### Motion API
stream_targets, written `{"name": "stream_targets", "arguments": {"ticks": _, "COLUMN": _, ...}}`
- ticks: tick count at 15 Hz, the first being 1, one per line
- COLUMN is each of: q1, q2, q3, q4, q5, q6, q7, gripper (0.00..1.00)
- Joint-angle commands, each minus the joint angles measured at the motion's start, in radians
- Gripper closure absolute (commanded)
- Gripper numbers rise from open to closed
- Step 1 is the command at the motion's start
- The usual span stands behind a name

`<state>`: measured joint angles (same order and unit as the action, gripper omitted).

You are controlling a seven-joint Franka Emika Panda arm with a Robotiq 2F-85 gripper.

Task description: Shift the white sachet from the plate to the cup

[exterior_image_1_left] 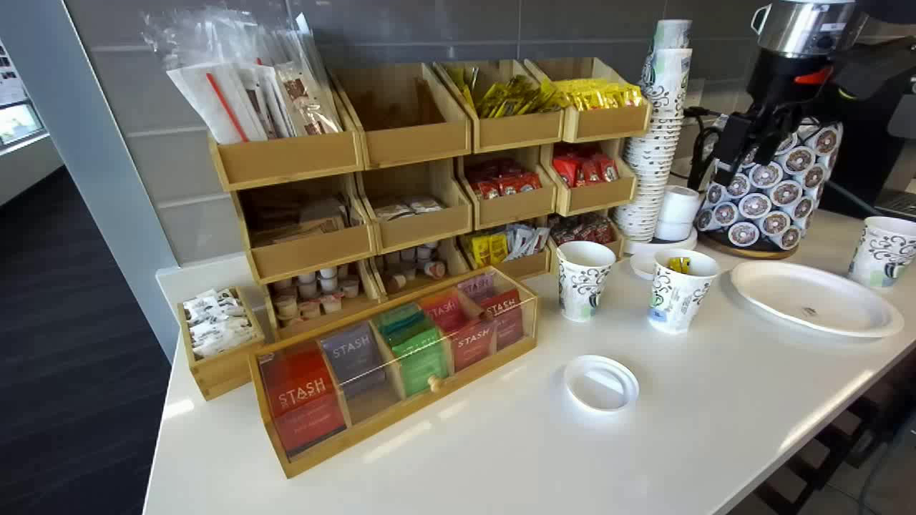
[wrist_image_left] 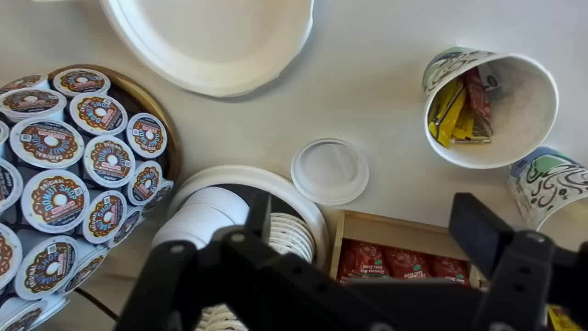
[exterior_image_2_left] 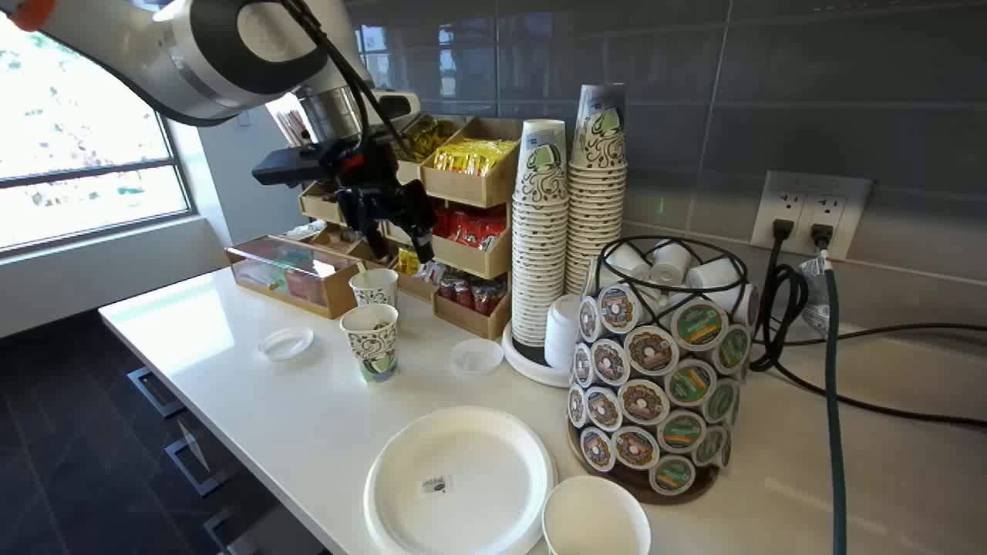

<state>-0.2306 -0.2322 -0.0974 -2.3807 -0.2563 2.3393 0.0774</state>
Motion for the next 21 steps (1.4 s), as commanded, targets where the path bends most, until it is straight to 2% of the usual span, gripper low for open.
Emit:
{"name": "stream_targets", "arguments": {"ticks": 1, "q1": 0.013, "q2": 0.000, "q3": -0.013, "q4": 0.002, "q5": -0.003, "q6": -0.003, "q7": 0.002, "gripper": 0.00}}
{"name": "stream_targets", "arguments": {"ticks": 4, "q1": 0.013, "q2": 0.000, "q3": -0.013, "q4": 0.002, "q5": -0.003, "q6": -0.003, "q7": 0.002, "gripper": 0.00}}
{"name": "stream_targets", "arguments": {"ticks": 6, "q1": -0.018, "q2": 0.019, "q3": -0.008, "q4": 0.009, "q5": -0.025, "q6": -0.013, "q7": 0.137, "gripper": 0.00}}
{"name": "stream_targets", "arguments": {"ticks": 9, "q1": -0.065, "q2": 0.019, "q3": -0.054, "q4": -0.032, "q5": -0.020, "q6": 0.001, "q7": 0.214, "gripper": 0.00}}
{"name": "stream_targets", "arguments": {"ticks": 12, "q1": -0.122, "q2": 0.034, "q3": -0.128, "q4": -0.062, "q5": 0.004, "q6": -0.009, "q7": 0.228, "gripper": 0.00}}
{"name": "stream_targets", "arguments": {"ticks": 16, "q1": -0.158, "q2": 0.064, "q3": -0.209, "q4": -0.119, "q5": 0.087, "q6": 0.001, "q7": 0.198, "gripper": 0.00}}
{"name": "stream_targets", "arguments": {"ticks": 21, "q1": -0.155, "q2": 0.118, "q3": -0.241, "q4": -0.219, "q5": 0.175, "q6": 0.108, "q7": 0.154, "gripper": 0.00}}
